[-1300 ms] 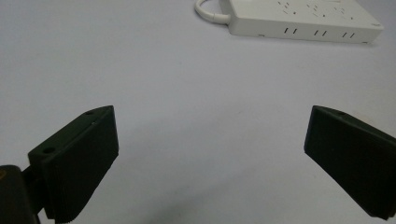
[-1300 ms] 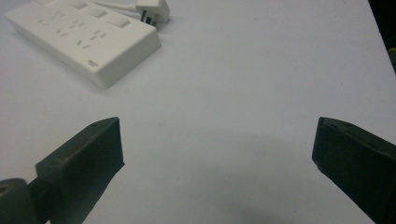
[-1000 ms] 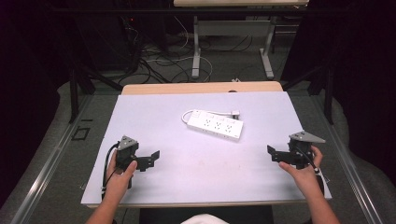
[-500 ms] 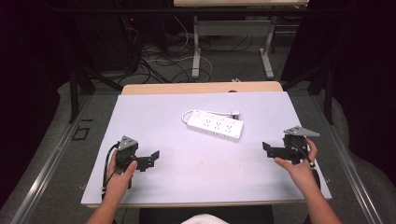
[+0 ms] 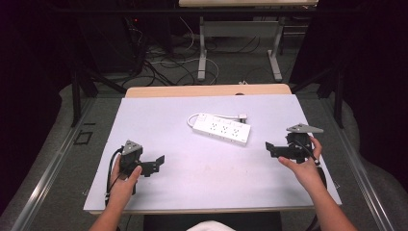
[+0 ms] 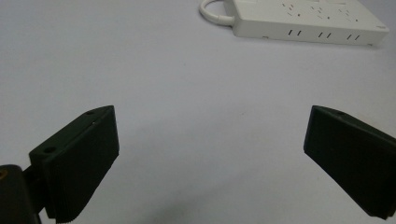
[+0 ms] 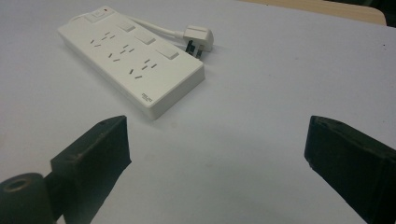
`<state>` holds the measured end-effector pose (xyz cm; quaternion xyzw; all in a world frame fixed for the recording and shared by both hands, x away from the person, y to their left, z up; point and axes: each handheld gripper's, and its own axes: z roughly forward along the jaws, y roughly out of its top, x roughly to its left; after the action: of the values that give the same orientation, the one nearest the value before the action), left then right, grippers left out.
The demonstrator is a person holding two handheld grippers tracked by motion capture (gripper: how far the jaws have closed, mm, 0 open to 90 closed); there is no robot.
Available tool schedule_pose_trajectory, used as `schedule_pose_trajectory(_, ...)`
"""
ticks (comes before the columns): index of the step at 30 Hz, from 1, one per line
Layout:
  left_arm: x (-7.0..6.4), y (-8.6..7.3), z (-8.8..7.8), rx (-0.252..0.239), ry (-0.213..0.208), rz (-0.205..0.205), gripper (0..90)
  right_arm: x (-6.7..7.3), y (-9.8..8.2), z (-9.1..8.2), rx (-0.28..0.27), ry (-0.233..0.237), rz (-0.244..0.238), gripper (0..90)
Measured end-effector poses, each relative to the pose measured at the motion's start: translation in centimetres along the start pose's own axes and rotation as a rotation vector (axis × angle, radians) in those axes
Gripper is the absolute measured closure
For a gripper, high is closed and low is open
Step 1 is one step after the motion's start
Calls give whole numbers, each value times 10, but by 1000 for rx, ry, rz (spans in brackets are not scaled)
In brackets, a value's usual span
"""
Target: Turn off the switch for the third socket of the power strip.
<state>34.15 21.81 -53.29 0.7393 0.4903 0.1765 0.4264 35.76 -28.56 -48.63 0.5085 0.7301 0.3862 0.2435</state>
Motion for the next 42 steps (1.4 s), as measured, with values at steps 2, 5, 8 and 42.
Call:
schedule_pose_trajectory(2, 0, 0, 0, -1, 0, 3, 33, 1, 3, 1, 3, 4, 5, 62)
schedule_pose_trajectory(5, 0, 0, 0, -3, 0, -1, 33, 2, 7, 2, 7, 12, -9, 63)
schedule_pose_trajectory(8, 0, 0, 0, -3, 0, -2, 33, 4, 12, 3, 16, 10, -20, 65)
schedule_pose_trajectory(42, 0, 0, 0, -5, -1, -4, 35, 24, 58, 21, 55, 43, -95, 140)
